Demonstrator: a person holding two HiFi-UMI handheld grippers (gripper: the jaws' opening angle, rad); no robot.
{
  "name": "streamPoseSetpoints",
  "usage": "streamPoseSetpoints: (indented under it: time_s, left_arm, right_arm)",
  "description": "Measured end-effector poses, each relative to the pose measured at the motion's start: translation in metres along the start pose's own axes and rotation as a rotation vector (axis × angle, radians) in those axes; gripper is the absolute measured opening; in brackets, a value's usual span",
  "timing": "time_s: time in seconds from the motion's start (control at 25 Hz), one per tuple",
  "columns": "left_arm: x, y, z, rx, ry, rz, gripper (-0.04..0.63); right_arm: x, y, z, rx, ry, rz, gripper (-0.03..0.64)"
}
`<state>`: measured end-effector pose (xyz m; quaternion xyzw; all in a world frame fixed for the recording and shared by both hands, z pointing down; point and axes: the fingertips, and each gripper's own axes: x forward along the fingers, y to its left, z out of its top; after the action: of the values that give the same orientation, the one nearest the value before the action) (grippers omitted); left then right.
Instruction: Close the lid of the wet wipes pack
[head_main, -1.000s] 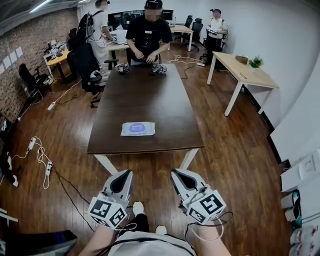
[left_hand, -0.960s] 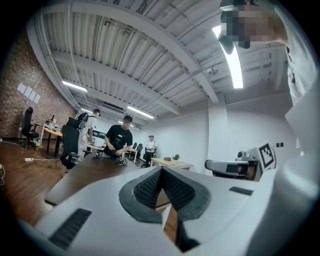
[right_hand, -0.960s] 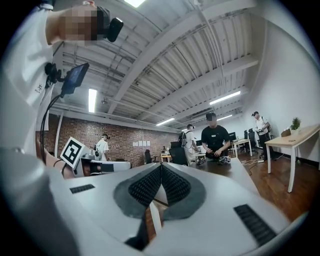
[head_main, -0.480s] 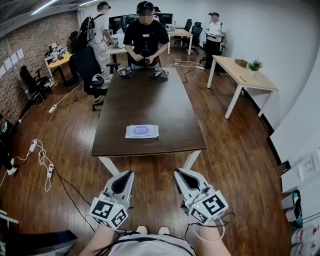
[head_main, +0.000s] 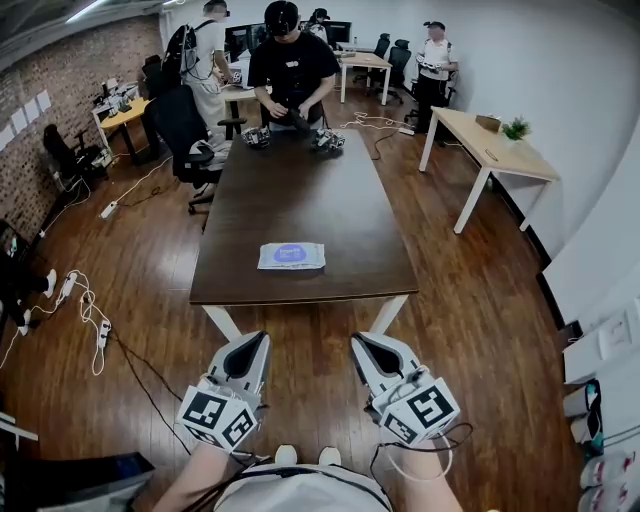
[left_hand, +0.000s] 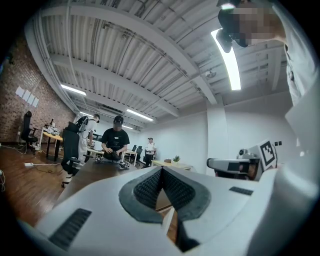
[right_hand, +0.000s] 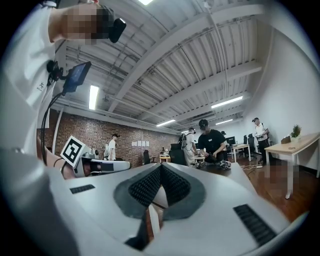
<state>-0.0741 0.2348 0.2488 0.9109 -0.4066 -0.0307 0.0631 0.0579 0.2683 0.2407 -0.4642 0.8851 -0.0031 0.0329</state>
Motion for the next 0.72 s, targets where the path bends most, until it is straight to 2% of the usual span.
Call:
streamPoseSetpoints:
  time_s: [0.72]
  left_arm:
    - [-0.0089,-0.0005,-0.0066,0.000,-0.005,-0.020,0.002]
  right_arm:
    - [-0.0014,0.0105,0.0020,-0.012,0.003,0.000,0.008]
